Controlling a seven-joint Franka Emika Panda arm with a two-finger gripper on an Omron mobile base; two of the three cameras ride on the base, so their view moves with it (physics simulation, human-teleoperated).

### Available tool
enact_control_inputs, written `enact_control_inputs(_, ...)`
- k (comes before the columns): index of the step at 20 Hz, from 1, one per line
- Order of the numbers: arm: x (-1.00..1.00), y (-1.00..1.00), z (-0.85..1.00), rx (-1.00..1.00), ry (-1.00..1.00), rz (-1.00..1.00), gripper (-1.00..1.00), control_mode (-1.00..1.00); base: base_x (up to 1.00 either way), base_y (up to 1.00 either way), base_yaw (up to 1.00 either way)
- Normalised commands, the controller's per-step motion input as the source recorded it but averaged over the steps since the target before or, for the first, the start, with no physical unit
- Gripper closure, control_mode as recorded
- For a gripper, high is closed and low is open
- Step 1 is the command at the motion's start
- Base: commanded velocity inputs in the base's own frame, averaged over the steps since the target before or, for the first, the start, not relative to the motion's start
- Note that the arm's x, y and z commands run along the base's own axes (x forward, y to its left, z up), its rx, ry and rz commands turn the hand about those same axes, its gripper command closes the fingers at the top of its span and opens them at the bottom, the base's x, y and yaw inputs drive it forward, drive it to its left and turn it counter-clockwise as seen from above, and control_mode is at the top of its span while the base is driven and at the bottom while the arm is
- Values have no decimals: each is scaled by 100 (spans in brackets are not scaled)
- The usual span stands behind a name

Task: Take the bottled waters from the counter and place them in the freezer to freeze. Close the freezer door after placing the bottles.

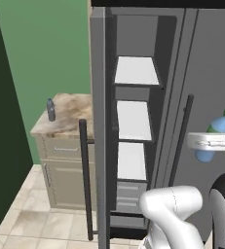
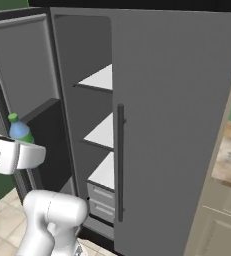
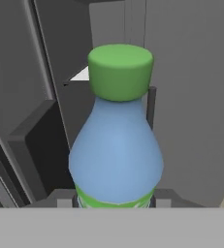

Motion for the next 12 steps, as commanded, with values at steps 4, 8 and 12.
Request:
enact_control_inputs(4, 0, 0, 0, 0, 0, 0, 100, 100, 31, -15, 0)
enact_control_inputs(8, 0, 0, 0, 0, 0, 0, 100, 100, 42, -6, 0)
enact_control_inputs(12, 0, 0, 0, 0, 0, 0, 100, 100, 45, -19, 0)
